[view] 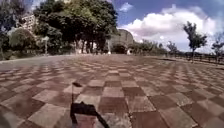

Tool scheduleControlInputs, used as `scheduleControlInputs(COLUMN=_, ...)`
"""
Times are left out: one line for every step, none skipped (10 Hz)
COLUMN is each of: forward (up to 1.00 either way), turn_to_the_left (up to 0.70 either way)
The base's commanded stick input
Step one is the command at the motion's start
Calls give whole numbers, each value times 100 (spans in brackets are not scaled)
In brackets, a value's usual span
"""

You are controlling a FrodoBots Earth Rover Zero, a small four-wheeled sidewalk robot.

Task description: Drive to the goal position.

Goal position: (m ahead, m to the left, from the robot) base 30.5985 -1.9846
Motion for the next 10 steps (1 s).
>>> scheduleControlInputs(forward=100, turn_to_the_left=0)
scheduleControlInputs(forward=100, turn_to_the_left=0)
scheduleControlInputs(forward=100, turn_to_the_left=0)
scheduleControlInputs(forward=100, turn_to_the_left=0)
scheduleControlInputs(forward=100, turn_to_the_left=0)
scheduleControlInputs(forward=100, turn_to_the_left=0)
scheduleControlInputs(forward=100, turn_to_the_left=0)
scheduleControlInputs(forward=100, turn_to_the_left=0)
scheduleControlInputs(forward=100, turn_to_the_left=0)
scheduleControlInputs(forward=100, turn_to_the_left=0)
